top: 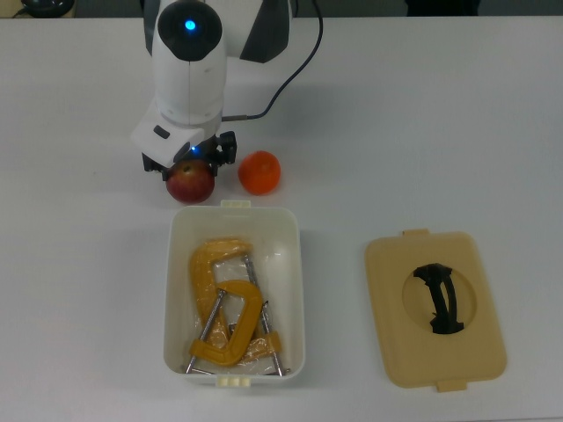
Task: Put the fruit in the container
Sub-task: 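Lift the apple and carry it over the white container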
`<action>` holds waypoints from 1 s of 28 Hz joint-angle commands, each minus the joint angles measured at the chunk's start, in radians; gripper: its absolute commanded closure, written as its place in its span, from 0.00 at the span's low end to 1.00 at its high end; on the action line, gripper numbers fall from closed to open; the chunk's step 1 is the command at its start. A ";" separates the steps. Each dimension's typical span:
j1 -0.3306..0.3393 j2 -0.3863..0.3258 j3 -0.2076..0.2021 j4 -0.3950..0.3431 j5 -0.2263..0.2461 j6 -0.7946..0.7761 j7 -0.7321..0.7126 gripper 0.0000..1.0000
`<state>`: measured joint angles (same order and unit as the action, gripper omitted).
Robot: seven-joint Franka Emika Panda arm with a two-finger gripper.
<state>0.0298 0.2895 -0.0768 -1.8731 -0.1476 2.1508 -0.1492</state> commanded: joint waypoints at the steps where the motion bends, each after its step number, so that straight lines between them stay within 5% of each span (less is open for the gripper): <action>1: -0.004 -0.026 0.000 0.123 0.071 -0.150 0.005 0.98; 6: -0.010 -0.021 -0.004 0.228 0.169 -0.169 0.010 0.97; 13: -0.030 -0.010 -0.004 0.276 0.264 -0.074 0.031 0.95; 20: -0.022 0.028 0.000 0.276 0.275 0.133 0.144 0.93; 24: -0.019 0.051 0.003 0.276 0.272 0.161 0.154 0.84; 28: -0.019 0.071 0.029 0.276 0.266 0.167 0.168 0.13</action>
<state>0.0059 0.3324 -0.0688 -1.6149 0.1121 2.2946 -0.0164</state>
